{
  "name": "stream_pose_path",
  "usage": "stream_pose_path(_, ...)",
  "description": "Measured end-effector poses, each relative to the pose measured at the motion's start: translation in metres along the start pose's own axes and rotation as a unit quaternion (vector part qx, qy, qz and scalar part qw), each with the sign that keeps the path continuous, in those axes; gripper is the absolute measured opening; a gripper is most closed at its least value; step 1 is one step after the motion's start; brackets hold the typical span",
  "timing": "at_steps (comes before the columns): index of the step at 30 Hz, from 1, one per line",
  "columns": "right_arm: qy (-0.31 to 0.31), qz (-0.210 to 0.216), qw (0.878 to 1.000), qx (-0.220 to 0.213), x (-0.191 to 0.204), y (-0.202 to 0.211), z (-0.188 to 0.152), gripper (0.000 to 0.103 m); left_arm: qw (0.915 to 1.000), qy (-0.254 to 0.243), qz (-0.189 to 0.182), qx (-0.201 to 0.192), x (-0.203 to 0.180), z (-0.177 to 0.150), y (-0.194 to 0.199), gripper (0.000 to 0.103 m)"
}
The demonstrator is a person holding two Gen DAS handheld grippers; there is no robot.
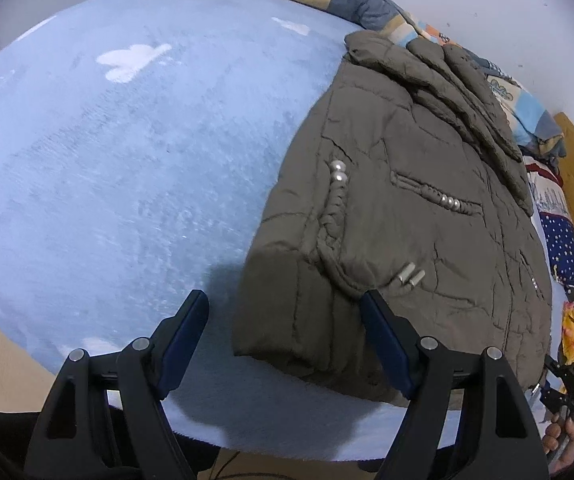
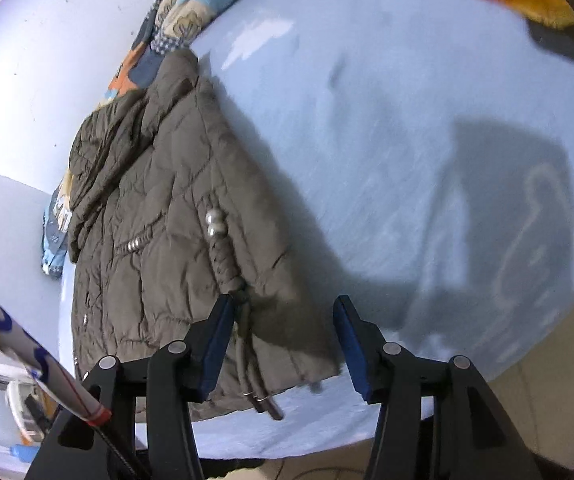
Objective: Fold large clothes
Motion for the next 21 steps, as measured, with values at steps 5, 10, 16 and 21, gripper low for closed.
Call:
stream_pose_path(5,0.033,0.006,0.999,0.000,0.014,-0.002,-0.005,0.041,0.9996,-0.024,0.015,-0.008,-0.011,-0.001,-0.002,0.078)
stream_pose_path(10,0.078,0.006,0.996,-0.032,0.030,0.010,-0.012,0.037,0.9977,-0.036,0.044,-0.038,-0.015,-0.001,0.004,0.078)
stream_pose_path(16,0.045,-0.006,0.999,-0.015,0.016,-0.001,-0.008,0.041,0.9992,-0.020,0.032,-0.017,-0.007,0.001,-0.005,0.078)
stream_pose_path(21,0.025,0.006,1.000,-0.002,0.006,-0.009,-0.005,0.048,0.9990,-0.027,0.033,-0.014,-0.014,-0.001,-0.009,0.078)
Point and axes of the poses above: each gripper's, at about its wrist camera, not at the fingertips, and y roughly against the way its jaws point, x to its left, z to its top, the point moved 3 cm from there along -y, roughly the way its jaws point, and after that the axes turned 14 degrees about x, right-handed, at the moved point
